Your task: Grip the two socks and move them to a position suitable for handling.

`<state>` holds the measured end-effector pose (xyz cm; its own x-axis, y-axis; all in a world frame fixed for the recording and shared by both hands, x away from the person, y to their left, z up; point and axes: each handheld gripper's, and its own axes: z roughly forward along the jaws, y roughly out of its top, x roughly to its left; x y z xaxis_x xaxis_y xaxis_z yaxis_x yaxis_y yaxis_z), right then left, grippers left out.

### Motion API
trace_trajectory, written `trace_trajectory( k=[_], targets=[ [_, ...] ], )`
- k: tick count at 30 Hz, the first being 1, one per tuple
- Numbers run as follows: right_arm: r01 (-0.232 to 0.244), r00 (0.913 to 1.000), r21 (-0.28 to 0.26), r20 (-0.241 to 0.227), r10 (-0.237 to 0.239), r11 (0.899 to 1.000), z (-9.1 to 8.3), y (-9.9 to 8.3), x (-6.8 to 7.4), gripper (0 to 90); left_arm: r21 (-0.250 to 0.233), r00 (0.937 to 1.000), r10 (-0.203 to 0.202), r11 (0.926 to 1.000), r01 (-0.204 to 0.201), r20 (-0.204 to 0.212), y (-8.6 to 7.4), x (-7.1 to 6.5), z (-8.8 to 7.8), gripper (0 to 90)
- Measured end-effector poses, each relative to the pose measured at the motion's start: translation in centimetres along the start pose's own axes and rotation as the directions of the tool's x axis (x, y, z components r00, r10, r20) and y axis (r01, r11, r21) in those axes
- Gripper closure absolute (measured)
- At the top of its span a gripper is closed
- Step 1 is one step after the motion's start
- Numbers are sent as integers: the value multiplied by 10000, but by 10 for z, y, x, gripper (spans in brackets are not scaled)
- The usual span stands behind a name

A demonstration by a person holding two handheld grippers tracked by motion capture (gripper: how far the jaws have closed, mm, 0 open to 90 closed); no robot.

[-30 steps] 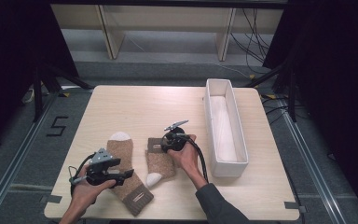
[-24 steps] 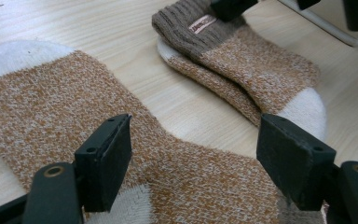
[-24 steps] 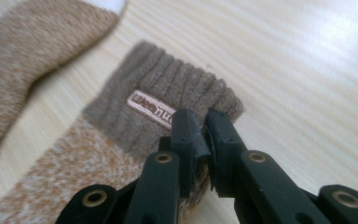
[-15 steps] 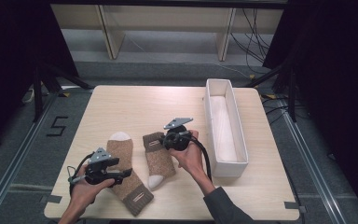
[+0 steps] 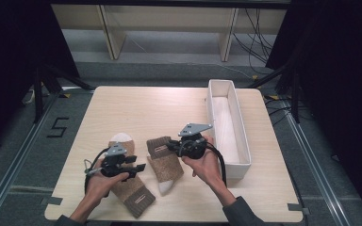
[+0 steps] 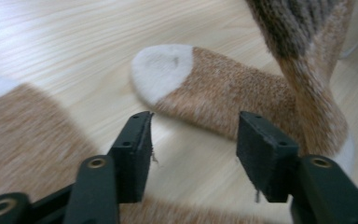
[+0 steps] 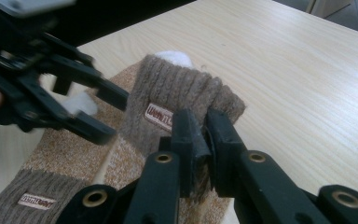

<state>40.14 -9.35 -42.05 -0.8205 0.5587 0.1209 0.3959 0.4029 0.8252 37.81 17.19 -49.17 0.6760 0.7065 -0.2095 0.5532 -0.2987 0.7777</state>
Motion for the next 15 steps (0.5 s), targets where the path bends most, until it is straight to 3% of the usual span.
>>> trace_trajectory(
  k=[2, 5, 6, 8, 11, 12, 15],
  targets=[
    [214, 9997, 32, 82, -215, 9998, -3, -1, -1, 823, 315, 9994, 162, 9994, -171, 312, 6, -3, 13, 487],
    [331, 9993, -70, 173, -330, 9994, -7, -1, -1, 821, 486, 9973, 694, 9963, -705, 242, 10, -5, 26, 597],
    [184, 9998, -53, 122, -184, 9998, -8, -2, 0, 822, 507, 9972, 705, 9961, -717, 248, 10, -5, 31, 630],
    [238, 9996, 10, 146, -238, 9997, -11, -4, 1, 822, 859, 9935, 1136, 9898, -1138, 79, 10, -3, 39, 727],
    [332, 9994, -245, 132, -329, 9991, -14, -7, 3, 821, 910, 9929, 1182, 9887, -1192, 157, 7, 0, 45, 863],
    [297, 9995, -218, -118, -299, 9993, -17, -8, 3, 822, 914, 9923, 1231, 9881, -1240, 154, 7, 1, 45, 877],
    [463, 9988, -233, -120, -465, 9987, -28, -13, 7, 822, 1010, 9904, 1381, 9852, -1382, 82, 7, 1, 45, 891]
  ],
)
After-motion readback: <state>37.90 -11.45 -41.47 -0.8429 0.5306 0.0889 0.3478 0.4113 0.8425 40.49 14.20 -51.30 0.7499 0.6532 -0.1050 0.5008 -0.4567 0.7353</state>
